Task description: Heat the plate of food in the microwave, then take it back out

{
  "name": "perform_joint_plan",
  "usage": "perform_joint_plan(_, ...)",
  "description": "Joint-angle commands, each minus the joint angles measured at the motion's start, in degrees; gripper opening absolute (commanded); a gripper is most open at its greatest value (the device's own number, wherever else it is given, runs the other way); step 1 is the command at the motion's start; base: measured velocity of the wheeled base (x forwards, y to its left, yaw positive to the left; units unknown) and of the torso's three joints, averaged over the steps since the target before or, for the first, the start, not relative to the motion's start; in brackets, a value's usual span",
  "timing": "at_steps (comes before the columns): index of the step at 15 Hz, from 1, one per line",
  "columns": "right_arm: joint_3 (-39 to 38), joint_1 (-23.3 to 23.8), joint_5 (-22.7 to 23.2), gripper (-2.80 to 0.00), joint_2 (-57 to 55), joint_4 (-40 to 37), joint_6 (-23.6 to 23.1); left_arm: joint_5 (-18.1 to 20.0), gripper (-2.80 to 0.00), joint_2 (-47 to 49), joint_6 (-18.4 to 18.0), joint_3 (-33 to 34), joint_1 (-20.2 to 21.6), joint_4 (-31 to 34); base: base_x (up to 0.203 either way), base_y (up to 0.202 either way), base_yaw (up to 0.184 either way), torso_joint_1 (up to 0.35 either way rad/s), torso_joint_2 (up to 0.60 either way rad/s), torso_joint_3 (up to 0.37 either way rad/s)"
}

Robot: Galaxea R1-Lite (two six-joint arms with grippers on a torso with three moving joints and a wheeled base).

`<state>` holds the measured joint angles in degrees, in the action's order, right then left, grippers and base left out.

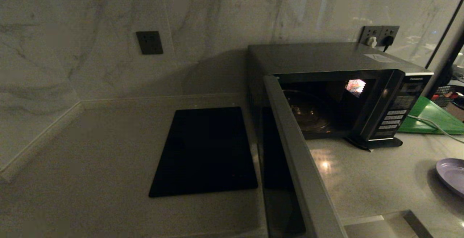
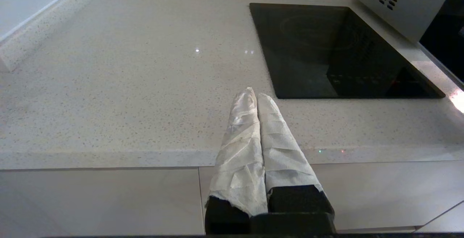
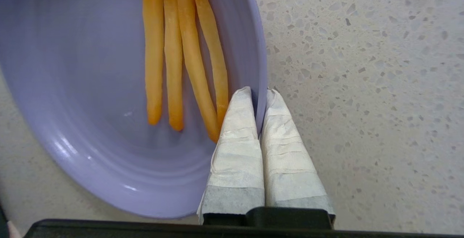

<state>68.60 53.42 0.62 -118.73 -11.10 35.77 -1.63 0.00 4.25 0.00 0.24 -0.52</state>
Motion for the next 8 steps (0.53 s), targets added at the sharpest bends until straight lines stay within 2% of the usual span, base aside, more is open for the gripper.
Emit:
perform_joint_plan(1, 0.0, 0.1, 0.1, 0.00, -0.9, -0.2, 0.2, 0.0, -2.80, 0.1, 0.1, 0.0, 0.0, 0.0, 0.000, 0.000, 0.000, 0.000, 0.00, 0.000)
perform_joint_plan(8, -0.9, 1.1, 1.1, 0.00, 3.6, -0.4, -0.2, 0.0, -2.80, 0.1, 0.1, 0.0, 0.0, 0.0, 0.000, 0.000, 0.000, 0.000, 0.00, 0.000)
